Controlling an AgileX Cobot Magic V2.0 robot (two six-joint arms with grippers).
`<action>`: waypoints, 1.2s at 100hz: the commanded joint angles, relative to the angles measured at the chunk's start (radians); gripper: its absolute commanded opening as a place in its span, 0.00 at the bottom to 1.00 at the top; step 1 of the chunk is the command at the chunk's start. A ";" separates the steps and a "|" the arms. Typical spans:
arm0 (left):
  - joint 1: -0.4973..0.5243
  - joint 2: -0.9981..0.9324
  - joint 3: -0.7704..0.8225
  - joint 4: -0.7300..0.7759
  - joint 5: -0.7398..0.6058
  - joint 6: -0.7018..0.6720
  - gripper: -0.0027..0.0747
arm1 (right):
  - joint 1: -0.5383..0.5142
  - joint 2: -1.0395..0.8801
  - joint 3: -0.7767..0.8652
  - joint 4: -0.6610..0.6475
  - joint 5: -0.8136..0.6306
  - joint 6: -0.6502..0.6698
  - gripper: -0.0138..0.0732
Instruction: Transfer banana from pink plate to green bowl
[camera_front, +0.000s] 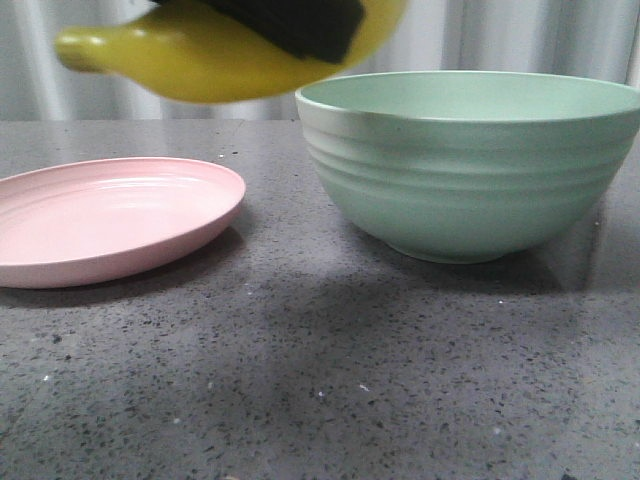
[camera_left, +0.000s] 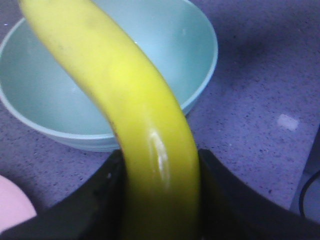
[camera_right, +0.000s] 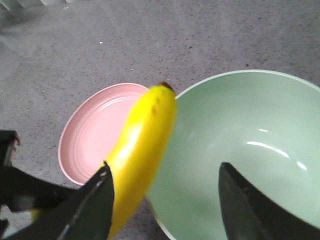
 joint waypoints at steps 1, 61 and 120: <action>-0.029 -0.015 -0.039 -0.001 -0.098 0.001 0.01 | 0.030 0.059 -0.054 0.054 -0.100 -0.011 0.60; -0.038 -0.015 -0.039 -0.001 -0.115 0.001 0.01 | 0.060 0.259 -0.105 0.166 -0.112 -0.011 0.60; -0.031 -0.049 -0.039 0.065 -0.156 0.001 0.56 | 0.056 0.257 -0.139 0.093 -0.105 -0.044 0.08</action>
